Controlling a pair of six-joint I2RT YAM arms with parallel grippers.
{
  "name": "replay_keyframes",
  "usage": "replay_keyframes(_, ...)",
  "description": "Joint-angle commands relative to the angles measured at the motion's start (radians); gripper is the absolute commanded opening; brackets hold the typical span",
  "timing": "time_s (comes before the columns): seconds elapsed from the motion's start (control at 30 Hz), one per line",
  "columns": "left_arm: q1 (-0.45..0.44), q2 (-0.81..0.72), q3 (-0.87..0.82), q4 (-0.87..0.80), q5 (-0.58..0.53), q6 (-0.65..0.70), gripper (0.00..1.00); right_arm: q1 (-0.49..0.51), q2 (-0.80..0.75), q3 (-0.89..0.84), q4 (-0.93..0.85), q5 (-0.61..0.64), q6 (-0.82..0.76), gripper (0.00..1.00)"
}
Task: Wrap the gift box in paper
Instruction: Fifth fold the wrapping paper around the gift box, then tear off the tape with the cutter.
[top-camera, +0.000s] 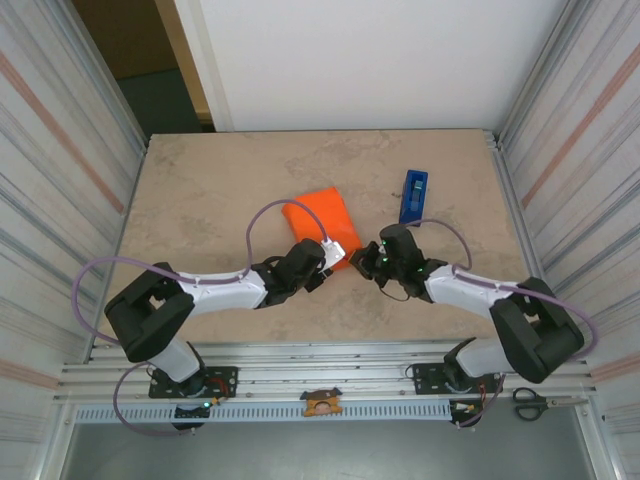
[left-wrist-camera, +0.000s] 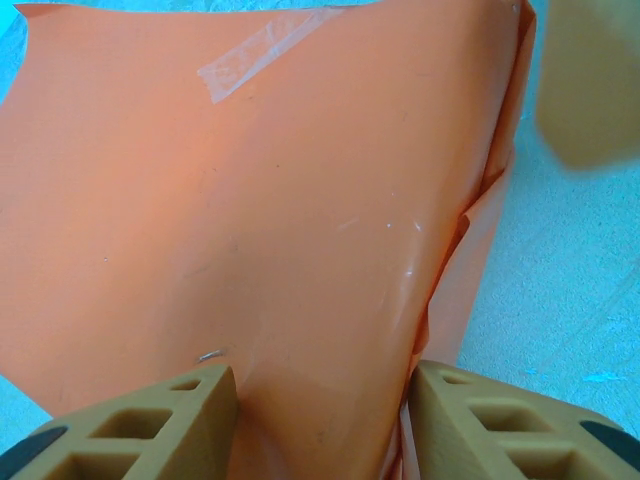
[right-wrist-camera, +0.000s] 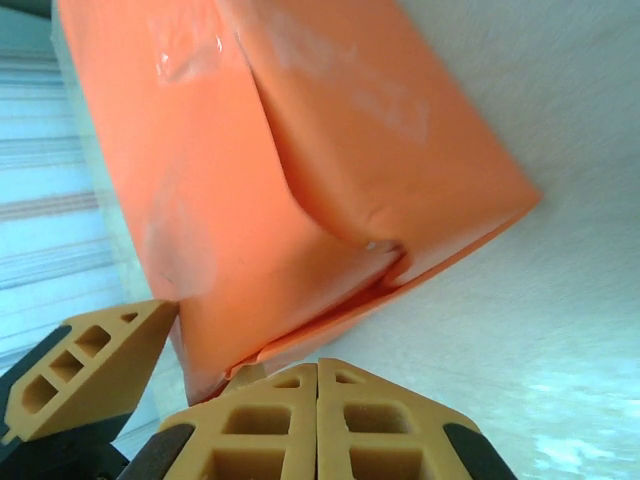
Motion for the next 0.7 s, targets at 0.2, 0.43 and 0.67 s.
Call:
replay_keyframes(0.2, 0.005, 0.036, -0.046, -0.131, 0.037, -0.039, 0.49, -0.353, -0.086, 0.173, -0.36, -0.124, -0.423, 0.18)
replay_keyframes(0.43, 0.004, 0.039, -0.049, -0.134, 0.041, -0.052, 0.49, -0.564, 0.11, 0.353, -0.43, -0.267, -0.539, 0.24)
replay_keyframes(0.67, 0.004, 0.038, -0.051, -0.14, 0.041, -0.051, 0.5, -0.631, 0.253, 0.489, -0.424, -0.291, -0.581, 0.29)
